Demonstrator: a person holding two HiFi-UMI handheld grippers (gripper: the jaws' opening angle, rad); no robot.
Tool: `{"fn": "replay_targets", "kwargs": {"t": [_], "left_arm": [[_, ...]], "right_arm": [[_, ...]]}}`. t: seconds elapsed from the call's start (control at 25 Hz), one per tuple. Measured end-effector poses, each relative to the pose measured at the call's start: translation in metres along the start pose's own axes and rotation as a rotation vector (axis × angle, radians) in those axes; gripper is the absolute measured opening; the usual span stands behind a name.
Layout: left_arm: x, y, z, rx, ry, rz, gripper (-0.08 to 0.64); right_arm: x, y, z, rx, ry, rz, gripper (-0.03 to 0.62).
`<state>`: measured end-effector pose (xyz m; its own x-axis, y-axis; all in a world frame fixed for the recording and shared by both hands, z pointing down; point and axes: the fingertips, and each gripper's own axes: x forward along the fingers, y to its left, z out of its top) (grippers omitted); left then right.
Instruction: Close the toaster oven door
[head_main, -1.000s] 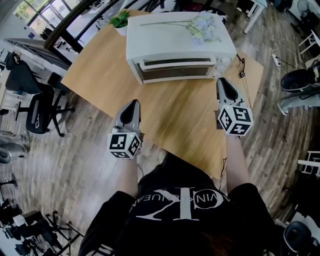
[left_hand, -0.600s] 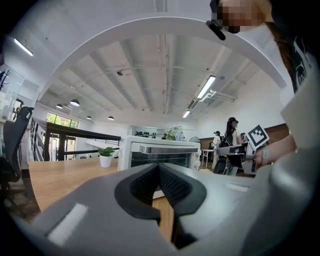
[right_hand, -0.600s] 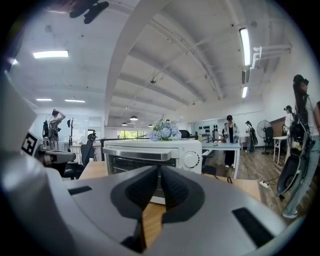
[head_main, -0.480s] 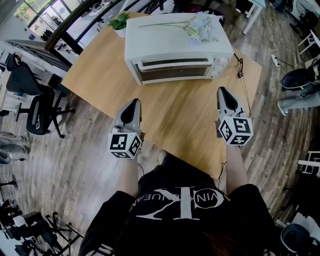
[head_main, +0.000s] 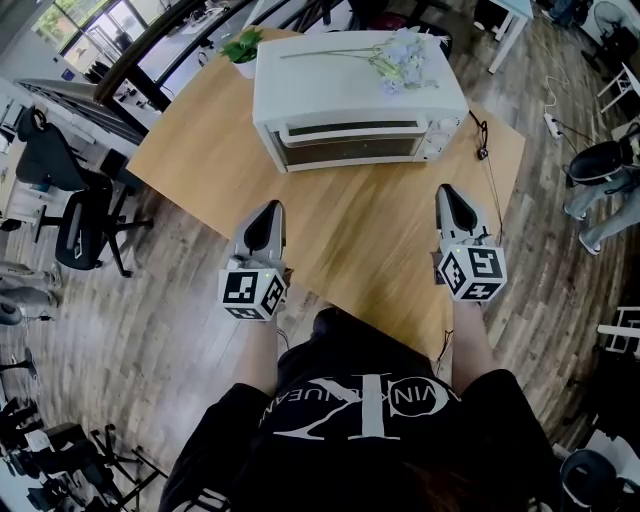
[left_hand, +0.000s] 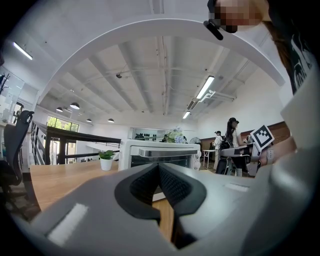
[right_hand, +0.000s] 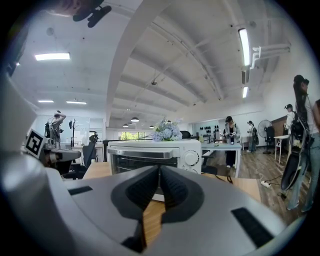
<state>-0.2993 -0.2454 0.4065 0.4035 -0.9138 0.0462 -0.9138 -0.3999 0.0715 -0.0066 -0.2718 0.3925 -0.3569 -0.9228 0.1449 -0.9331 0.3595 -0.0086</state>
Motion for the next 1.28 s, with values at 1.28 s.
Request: {"fn": "replay_targets", "kwargs": {"t": [1.28], "left_arm": [[-0.0053, 0.0015, -0.0012, -0.007, 0.019, 0.026, 0.011]], "right_arm": [[-0.0019, 0.0062, -0.0014, -0.002, 0.002, 0.035, 0.021]]}}
